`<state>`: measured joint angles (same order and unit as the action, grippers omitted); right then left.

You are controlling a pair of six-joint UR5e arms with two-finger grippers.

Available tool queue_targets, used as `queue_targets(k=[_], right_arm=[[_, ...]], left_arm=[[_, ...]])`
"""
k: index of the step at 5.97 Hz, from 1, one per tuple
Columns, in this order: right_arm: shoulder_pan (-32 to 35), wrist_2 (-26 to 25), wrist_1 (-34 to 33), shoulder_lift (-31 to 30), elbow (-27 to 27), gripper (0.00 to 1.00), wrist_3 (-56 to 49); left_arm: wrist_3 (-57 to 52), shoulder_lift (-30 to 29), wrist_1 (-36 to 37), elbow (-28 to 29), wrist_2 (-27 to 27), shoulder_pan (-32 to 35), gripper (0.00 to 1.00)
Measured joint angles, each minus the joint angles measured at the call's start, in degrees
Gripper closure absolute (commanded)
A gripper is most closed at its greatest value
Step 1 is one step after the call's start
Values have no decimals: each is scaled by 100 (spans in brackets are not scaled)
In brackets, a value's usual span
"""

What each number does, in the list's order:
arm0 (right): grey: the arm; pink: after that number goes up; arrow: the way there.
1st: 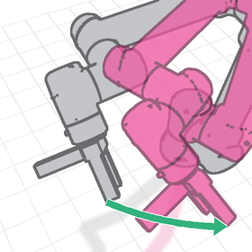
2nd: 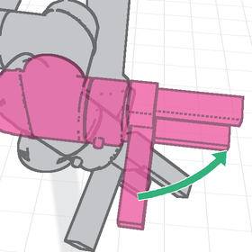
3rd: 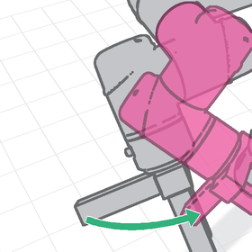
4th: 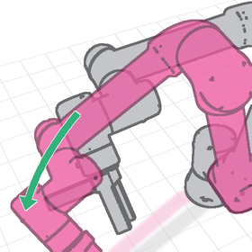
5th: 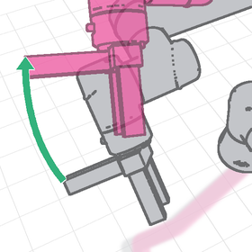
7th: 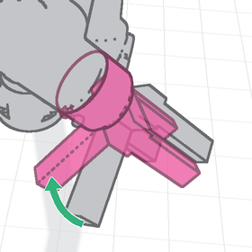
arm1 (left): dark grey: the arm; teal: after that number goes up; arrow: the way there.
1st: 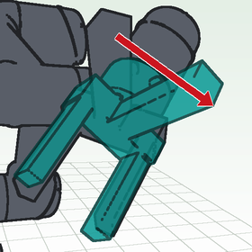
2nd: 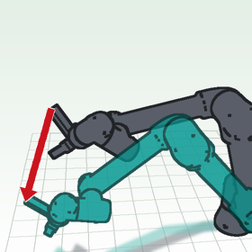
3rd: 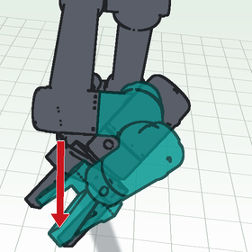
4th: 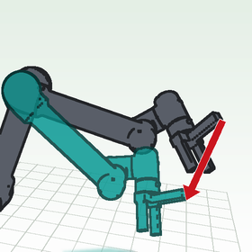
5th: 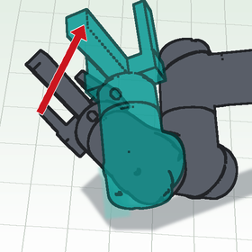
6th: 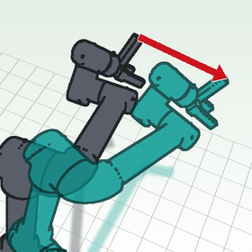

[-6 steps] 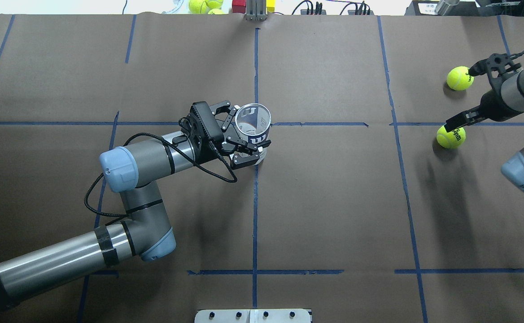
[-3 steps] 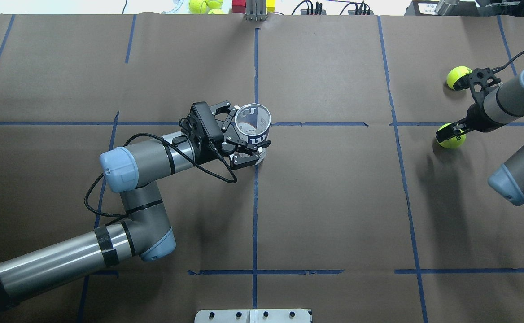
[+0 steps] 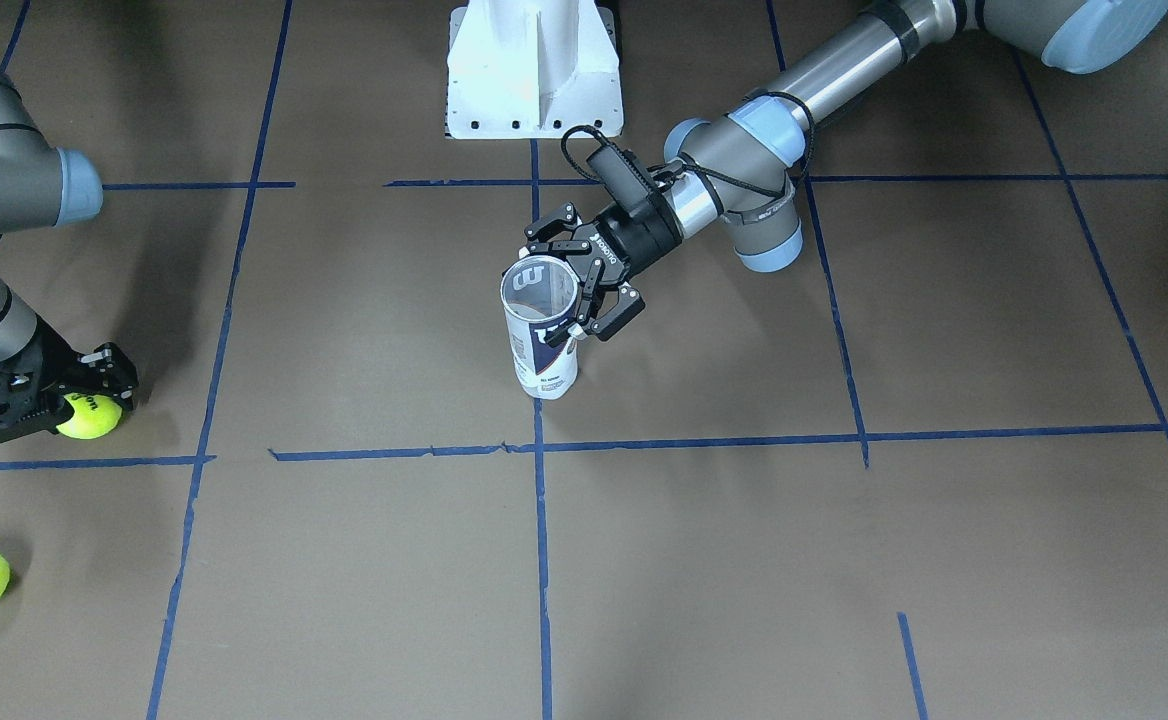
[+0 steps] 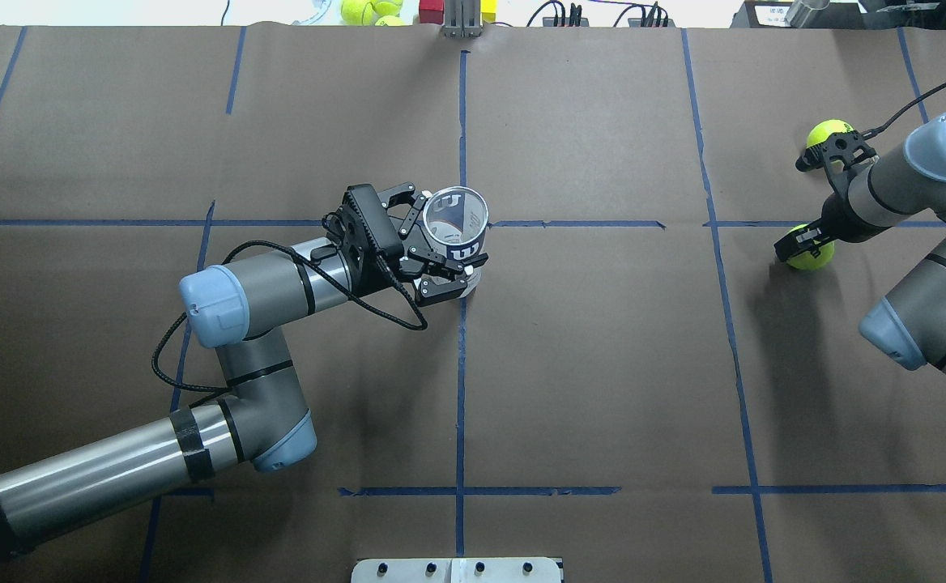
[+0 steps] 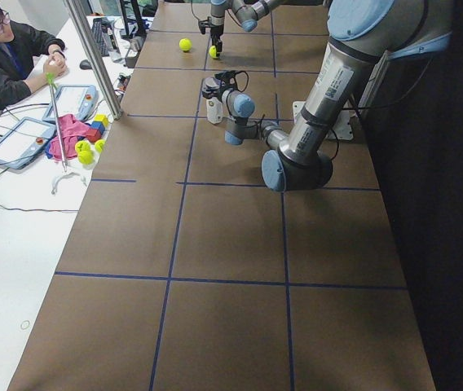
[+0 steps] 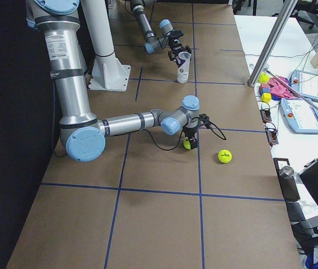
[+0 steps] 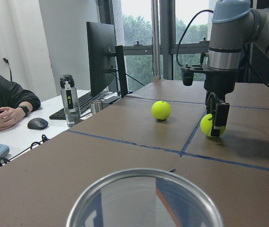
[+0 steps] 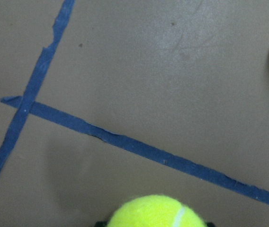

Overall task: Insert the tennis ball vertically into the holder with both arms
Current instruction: 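Grasp the nearer yellow tennis ball with the right gripper while left holds the can, then carry the ball with the right gripper over the can's open top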

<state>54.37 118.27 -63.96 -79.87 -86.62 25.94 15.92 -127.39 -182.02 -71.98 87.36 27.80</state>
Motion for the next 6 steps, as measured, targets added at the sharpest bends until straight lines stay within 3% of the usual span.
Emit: queue_targets(k=[2, 4, 6], right_arm=[[14, 3, -7, 24, -327, 98, 97], [6, 50, -105, 271, -877, 98, 883], [-186, 68, -898, 733, -1606, 98, 1888]], left_arm=[[-1, -5, 3, 0, 0, -2, 5], [2, -5, 2, 0, 0, -2, 5], [1, 0, 0, 0, 0, -2, 5]])
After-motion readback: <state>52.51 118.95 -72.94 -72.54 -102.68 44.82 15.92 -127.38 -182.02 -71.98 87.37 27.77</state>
